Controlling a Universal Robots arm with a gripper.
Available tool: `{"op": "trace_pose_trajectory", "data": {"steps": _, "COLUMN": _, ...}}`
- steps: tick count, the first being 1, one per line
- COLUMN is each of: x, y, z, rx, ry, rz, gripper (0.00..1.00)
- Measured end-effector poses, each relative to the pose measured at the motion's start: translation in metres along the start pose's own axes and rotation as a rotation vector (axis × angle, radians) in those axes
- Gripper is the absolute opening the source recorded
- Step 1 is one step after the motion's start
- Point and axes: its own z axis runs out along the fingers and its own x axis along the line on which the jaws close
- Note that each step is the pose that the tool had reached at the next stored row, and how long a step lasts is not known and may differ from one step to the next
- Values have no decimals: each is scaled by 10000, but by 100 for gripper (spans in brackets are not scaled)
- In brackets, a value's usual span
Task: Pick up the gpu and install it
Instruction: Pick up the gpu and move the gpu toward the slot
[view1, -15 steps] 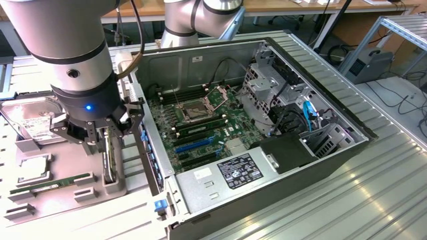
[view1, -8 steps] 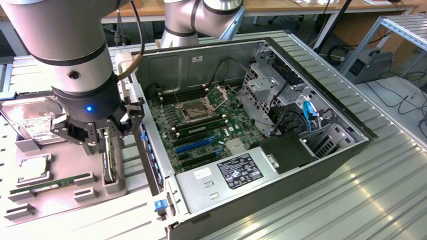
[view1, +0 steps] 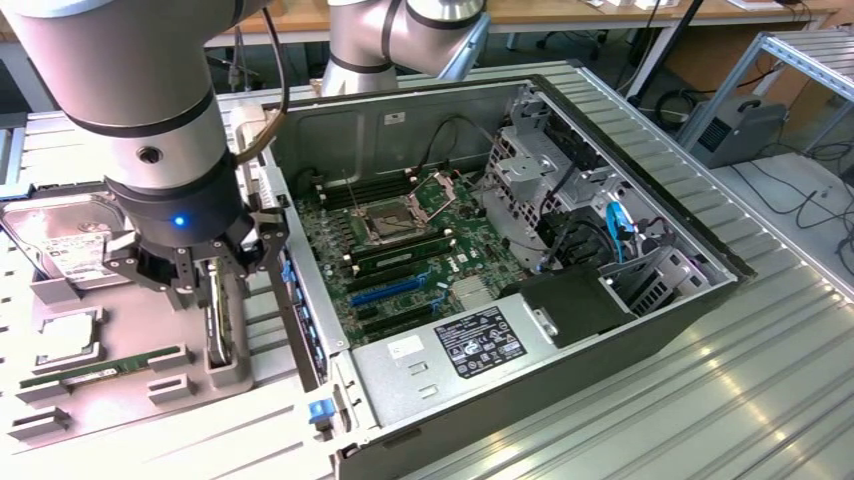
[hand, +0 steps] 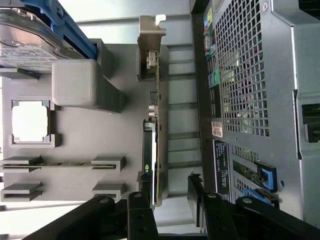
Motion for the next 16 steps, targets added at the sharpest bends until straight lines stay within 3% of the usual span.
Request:
{"op": "trace_pose_trajectory", "data": {"steps": 7, "x": 3, "y": 11, "z": 35, "rx": 2, "ry": 0, "rz": 3, "gripper": 42}}
{"op": "trace_pose_trajectory", "data": {"steps": 16, "x": 84, "y": 103, "z": 83, "rx": 1, "ry": 0, "rz": 0, "gripper": 42}}
